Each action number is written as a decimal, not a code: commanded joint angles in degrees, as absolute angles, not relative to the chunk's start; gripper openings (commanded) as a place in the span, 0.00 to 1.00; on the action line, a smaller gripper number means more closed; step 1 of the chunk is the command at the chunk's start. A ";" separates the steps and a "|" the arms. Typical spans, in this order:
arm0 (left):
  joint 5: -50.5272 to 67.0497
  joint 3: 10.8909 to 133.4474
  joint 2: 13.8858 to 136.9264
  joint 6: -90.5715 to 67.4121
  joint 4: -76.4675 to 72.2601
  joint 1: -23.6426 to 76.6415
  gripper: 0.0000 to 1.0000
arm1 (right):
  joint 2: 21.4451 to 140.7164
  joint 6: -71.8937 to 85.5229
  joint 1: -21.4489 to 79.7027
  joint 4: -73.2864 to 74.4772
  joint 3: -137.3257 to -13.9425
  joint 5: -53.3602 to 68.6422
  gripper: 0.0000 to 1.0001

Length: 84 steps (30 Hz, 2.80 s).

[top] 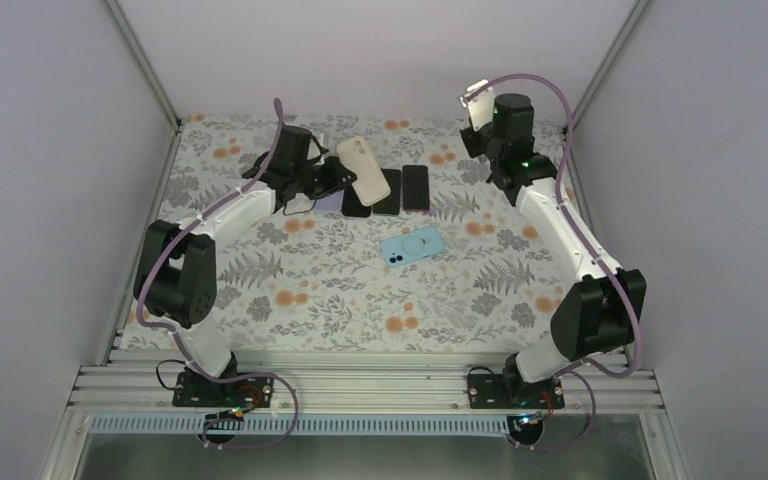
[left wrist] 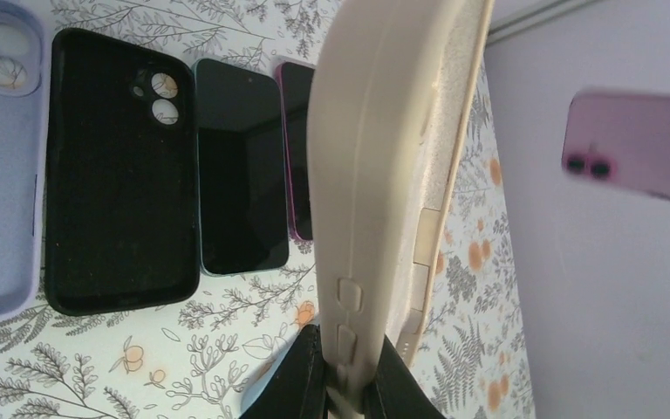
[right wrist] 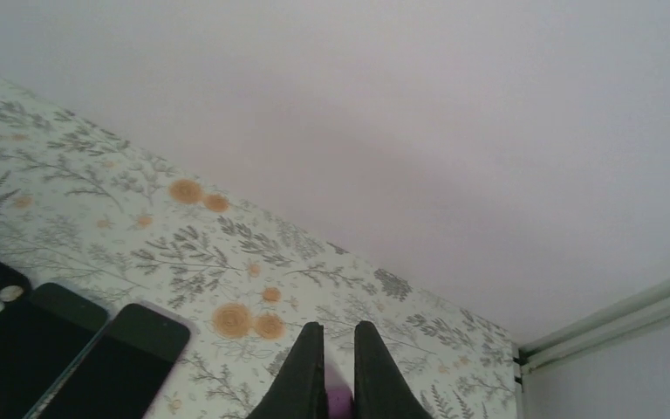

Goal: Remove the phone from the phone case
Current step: Remove the phone case from the phone, then place the phone case at the center of the board.

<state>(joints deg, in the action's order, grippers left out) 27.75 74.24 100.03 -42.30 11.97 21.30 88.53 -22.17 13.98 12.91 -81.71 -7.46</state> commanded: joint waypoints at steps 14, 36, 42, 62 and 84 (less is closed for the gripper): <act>30.30 77.50 96.65 -18.89 17.60 15.35 0.02 | 80.53 -19.34 15.32 12.95 -79.57 -2.65 0.04; 48.58 88.28 104.98 18.41 40.58 -0.01 0.03 | 77.49 -18.66 13.54 24.72 -76.44 11.46 0.16; 48.29 96.03 112.78 26.02 49.91 -3.42 0.02 | 76.78 -18.99 12.60 26.06 -74.90 14.50 0.31; 37.97 104.98 129.55 26.62 52.97 -5.19 0.02 | 76.84 -18.86 11.87 26.10 -73.83 14.60 0.42; 24.71 112.88 139.35 13.21 46.25 -2.29 0.02 | 76.73 -18.90 11.63 25.77 -72.61 13.90 0.43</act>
